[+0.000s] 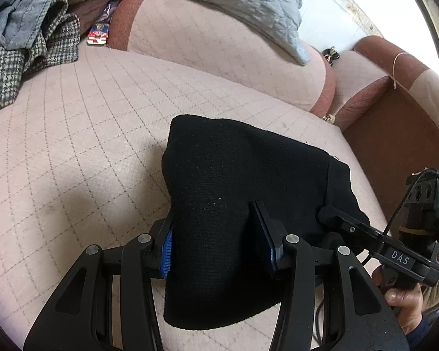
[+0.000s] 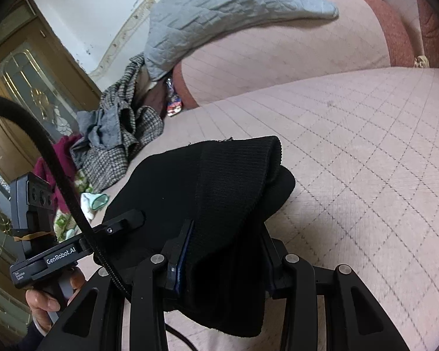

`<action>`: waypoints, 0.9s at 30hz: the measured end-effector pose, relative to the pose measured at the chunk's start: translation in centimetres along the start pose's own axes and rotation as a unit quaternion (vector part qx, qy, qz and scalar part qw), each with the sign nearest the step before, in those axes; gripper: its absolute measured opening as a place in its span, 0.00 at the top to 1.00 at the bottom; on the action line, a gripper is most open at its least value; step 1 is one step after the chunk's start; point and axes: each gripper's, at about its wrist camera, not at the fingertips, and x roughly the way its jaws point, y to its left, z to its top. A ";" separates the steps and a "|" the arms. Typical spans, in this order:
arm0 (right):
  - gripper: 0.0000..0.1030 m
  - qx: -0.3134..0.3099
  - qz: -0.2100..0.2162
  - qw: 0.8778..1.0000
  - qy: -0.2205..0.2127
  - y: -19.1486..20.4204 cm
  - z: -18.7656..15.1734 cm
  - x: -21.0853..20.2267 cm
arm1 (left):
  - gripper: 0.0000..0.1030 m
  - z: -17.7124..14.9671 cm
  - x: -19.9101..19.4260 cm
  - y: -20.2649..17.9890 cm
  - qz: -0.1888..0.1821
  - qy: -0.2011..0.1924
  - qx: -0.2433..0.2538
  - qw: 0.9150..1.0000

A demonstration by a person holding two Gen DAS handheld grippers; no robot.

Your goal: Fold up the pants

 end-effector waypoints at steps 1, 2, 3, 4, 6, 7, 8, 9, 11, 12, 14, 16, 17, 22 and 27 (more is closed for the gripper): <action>0.63 0.001 -0.002 1.000 0.002 -0.2 0.0 0.3 | 0.55 0.0 0.3 0.1 0.002 0.002 0.001 1.000; 0.63 0.002 -0.002 1.000 0.004 -0.4 0.0 0.7 | 0.55 -0.1 0.6 0.1 0.004 0.004 0.002 1.000; 0.63 0.005 -0.001 1.000 0.007 -0.8 -0.1 1.0 | 0.55 -0.1 0.8 0.2 0.006 0.006 0.003 1.000; 0.63 0.007 -0.001 1.000 0.010 -1.0 -0.1 1.3 | 0.55 -0.1 1.0 0.3 0.008 0.007 0.004 1.000; 0.63 0.012 -0.003 1.000 0.015 -1.5 -0.5 2.0 | 0.55 -0.2 1.5 0.4 0.010 0.011 0.004 1.000; 0.63 0.014 -0.003 1.000 0.015 -1.7 -0.6 2.1 | 0.55 -0.3 1.6 0.4 0.011 0.012 0.005 1.000; 0.63 0.018 -0.001 1.000 0.015 -1.9 -0.7 2.2 | 0.55 -0.3 1.8 0.5 0.011 0.012 0.006 1.000; 0.62 0.022 0.001 1.000 0.015 -2.1 -0.7 2.4 | 0.55 -0.3 1.9 0.5 0.012 0.013 0.007 1.000; 0.62 0.029 0.004 0.999 0.017 -2.5 -0.8 2.5 | 0.55 -0.4 2.2 0.5 0.014 0.015 0.010 1.000; 0.61 0.030 0.003 0.999 0.019 -2.6 -0.9 2.6 | 0.55 -0.5 2.3 0.6 0.014 0.015 0.010 1.000; 0.58 0.035 0.005 0.999 0.023 -2.9 -1.0 2.9 | 0.55 -0.6 2.4 0.7 0.012 0.016 0.009 1.000; 0.55 0.046 0.008 0.999 0.025 -3.3 -1.0 3.1 | 0.53 -0.7 2.6 0.9 0.008 0.016 0.006 1.000; 0.55 0.049 0.008 0.998 0.026 -3.4 -1.0 3.1 | 0.50 -0.8 2.7 1.1 0.006 0.015 0.003 1.000; 0.54 0.043 -0.014 0.999 0.028 -2.5 -1.0 1.9 | 0.45 -1.0 2.5 1.6 0.002 0.014 -0.019 1.000; 0.54 0.002 -0.063 0.998 -0.009 -0.5 -0.7 -1.4 | 0.45 -1.1 0.5 1.3 0.022 -0.005 -0.010 1.000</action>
